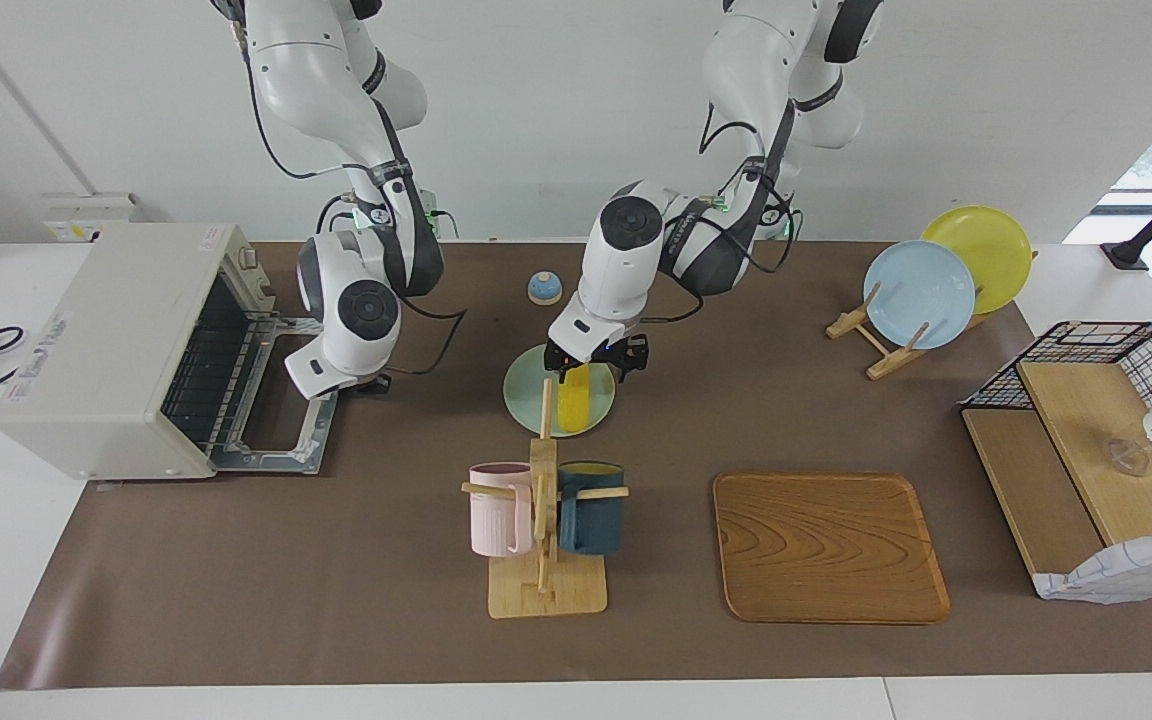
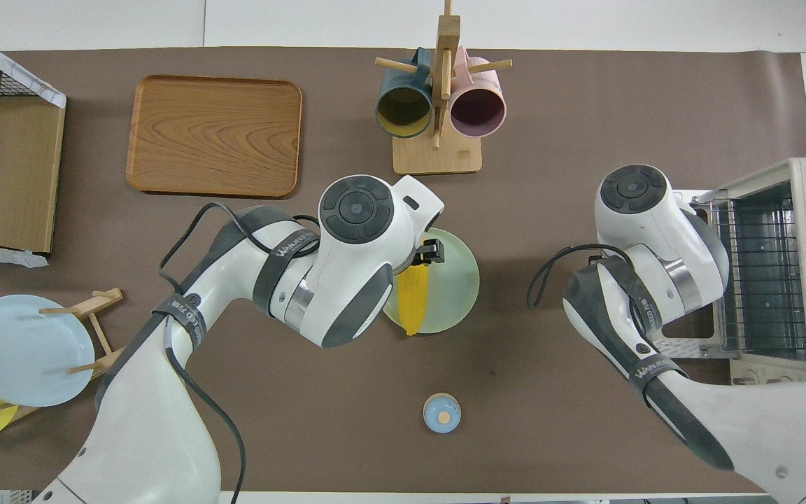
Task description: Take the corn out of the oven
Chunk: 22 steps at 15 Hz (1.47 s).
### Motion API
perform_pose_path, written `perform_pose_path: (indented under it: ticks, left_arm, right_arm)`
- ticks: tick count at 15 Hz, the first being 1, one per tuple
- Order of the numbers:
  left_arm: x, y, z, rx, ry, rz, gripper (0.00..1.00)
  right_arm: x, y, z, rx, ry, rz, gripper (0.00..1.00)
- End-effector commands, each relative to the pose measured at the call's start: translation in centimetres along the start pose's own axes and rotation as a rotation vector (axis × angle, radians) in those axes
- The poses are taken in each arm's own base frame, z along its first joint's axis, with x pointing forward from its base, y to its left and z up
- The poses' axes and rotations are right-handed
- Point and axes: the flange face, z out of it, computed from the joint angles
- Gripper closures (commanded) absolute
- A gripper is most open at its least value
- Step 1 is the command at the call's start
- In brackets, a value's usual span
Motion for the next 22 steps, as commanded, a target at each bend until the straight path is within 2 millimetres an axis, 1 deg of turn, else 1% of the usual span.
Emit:
perform_pose_path:
  ticks: [1, 2, 3, 4, 5, 6, 7, 9, 10, 13, 14, 15, 16, 17, 18, 19, 20, 21, 22]
  left_arm:
    - [0.3, 0.4, 1.1, -0.022, 0.018, -0.011, 0.0]
    - [0.2, 0.7, 1.7, -0.023, 0.02, -0.006, 0.0]
    - [0.3, 0.6, 2.2, -0.022, 0.021, -0.008, 0.0]
    - [0.4, 0.5, 2.2, -0.023, 0.025, -0.008, 0.0]
    - [0.4, 0.5, 2.2, -0.023, 0.025, -0.007, 0.0]
    - [0.3, 0.5, 2.4, -0.021, 0.024, -0.002, 0.0]
    - [0.2, 0.6, 2.6, -0.021, 0.024, 0.001, 0.0]
    - [-0.1, 0.6, 3.3, -0.017, 0.016, 0.001, 0.0]
    - [-0.2, 0.6, 3.3, -0.016, 0.015, 0.003, 0.0]
    - [-1.0, 0.5, 4.0, -0.006, 0.001, 0.008, 0.0]
    - [-1.0, 0.5, 4.0, -0.005, -0.001, 0.005, 0.0]
    - [-1.2, 0.6, 4.0, -0.005, -0.002, 0.006, 0.01]
    - [-1.5, 0.9, 4.1, -0.006, -0.003, 0.01, 0.08]
    - [-1.4, 0.9, 4.1, -0.006, -0.002, 0.008, 0.18]
    - [-1.6, 1.0, 4.0, -0.005, -0.004, 0.011, 0.34]
    - [-1.6, 1.0, 4.0, -0.004, -0.005, 0.011, 0.52]
    - [-1.7, 1.1, 4.0, -0.004, -0.007, 0.011, 0.68]
    - [-1.8, 1.1, 4.0, -0.002, -0.012, 0.011, 0.92]
    - [-1.7, 1.2, 3.8, -0.007, -0.016, 0.007, 1.0]
  right_arm:
    - [0.3, 2.6, -0.4, -0.044, 0.02, -0.049, 1.0]
    - [0.8, 3.5, -1.7, -0.057, 0.009, -0.052, 1.0]
    - [1.2, 4.4, -3.4, -0.068, -0.001, -0.083, 1.0]
    - [1.4, 6.1, -5.5, -0.07, -0.001, -0.122, 1.0]
    - [1.5, 8.8, -7.0, -0.052, -0.002, -0.158, 1.0]
    - [1.1, 11.8, -7.9, -0.039, 0.007, -0.185, 1.0]
    - [0.6, 13.6, -8.8, -0.025, 0.015, -0.201, 1.0]
    - [-0.7, 16.3, -10.2, 0.053, 0.01, -0.215, 1.0]
    - [-1.2, 17.1, -10.7, 0.059, 0.011, -0.214, 1.0]
    - [-2.8, 18.3, -12.8, 0.081, 0.025, -0.212, 1.0]
    - [-3.4, 18.6, -13.6, 0.12, 0.036, -0.217, 1.0]
    - [-3.8, 19.3, -14.5, 0.17, 0.048, -0.199, 1.0]
    - [-4.1, 19.9, -15.9, 0.225, 0.056, -0.178, 1.0]
    - [-4.4, 20.4, -18.0, 0.304, 0.063, -0.158, 1.0]
    - [-4.5, 21.1, -20.6, 0.372, 0.079, -0.144, 0.89]
    - [-4.5, 21.4, -22.7, 0.401, 0.103, -0.143, 0.8]
    - [-4.3, 21.5, -23.5, 0.412, 0.115, -0.145, 0.68]
    - [-4.2, 21.5, -23.9, 0.423, 0.123, -0.144, 0.41]
    - [-4.3, 21.5, -24.2, 0.427, 0.13, -0.145, 0.0]
